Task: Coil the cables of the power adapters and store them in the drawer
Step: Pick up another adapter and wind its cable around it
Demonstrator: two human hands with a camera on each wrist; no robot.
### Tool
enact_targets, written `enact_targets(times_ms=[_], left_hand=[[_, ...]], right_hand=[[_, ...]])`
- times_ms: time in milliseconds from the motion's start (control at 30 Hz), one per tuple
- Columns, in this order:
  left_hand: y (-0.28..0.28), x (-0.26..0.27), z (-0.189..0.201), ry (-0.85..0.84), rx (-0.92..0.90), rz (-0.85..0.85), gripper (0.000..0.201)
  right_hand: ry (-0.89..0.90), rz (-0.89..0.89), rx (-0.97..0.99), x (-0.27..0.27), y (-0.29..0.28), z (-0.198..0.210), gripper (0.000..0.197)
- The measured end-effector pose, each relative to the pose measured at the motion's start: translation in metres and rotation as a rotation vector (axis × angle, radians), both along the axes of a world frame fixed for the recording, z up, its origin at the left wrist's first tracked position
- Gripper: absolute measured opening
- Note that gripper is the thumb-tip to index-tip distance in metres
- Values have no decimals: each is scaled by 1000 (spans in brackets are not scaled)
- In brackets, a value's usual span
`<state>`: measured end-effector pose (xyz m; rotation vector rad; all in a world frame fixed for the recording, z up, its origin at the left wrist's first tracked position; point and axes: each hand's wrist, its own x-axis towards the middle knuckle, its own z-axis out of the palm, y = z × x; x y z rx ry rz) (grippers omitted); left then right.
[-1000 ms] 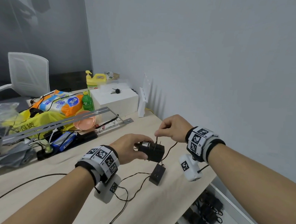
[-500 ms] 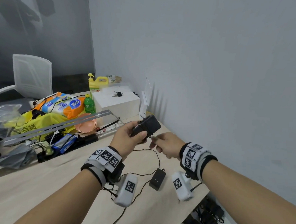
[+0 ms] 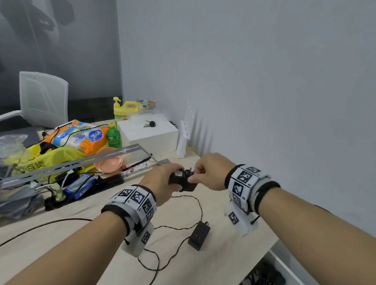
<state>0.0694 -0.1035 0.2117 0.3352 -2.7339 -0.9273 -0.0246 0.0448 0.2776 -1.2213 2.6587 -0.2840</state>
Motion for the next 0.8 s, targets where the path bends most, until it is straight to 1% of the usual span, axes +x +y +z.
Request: enact_targets(times_ms=[67,133,200,267,367,467,533,633,700,733,800], left_hand=[[-1,1,1,-39,-30,-62,43],[-6,2,1,-71,6,-110,41],[-12,4,-1,-106,40,-135,43],[-14,7,-1,-157,8,-153,45],[-13,7,0,-223,-40,-189,45],[-11,8,5,-209,8,-252,44],[-12,11,6,-135,129,-317,44],[-10,13,5,-22,466,-360,43],[-6,12,1,55,633,-313,42],[-3,11,-2,92,713,-274,42],[1,9,-9,163,910,-203,39]], right_hand=[[-45,-4,-48,-7,2,3,30],[-87,-6,-106,-13,4,1,28],[-136,-33,-205,-18,6,-3,25],[-173,-39,-272,-21,8,-7,24],[-191,15,-253,-22,7,-9,22],[-199,30,-268,-26,5,-13,21],[-237,13,-315,-30,7,-19,19],[-430,-74,-437,-32,8,-32,20],[-599,-141,-563,-28,5,-41,24],[-660,-170,-606,-24,4,-44,22],[-732,-222,-631,-15,1,-48,20]])
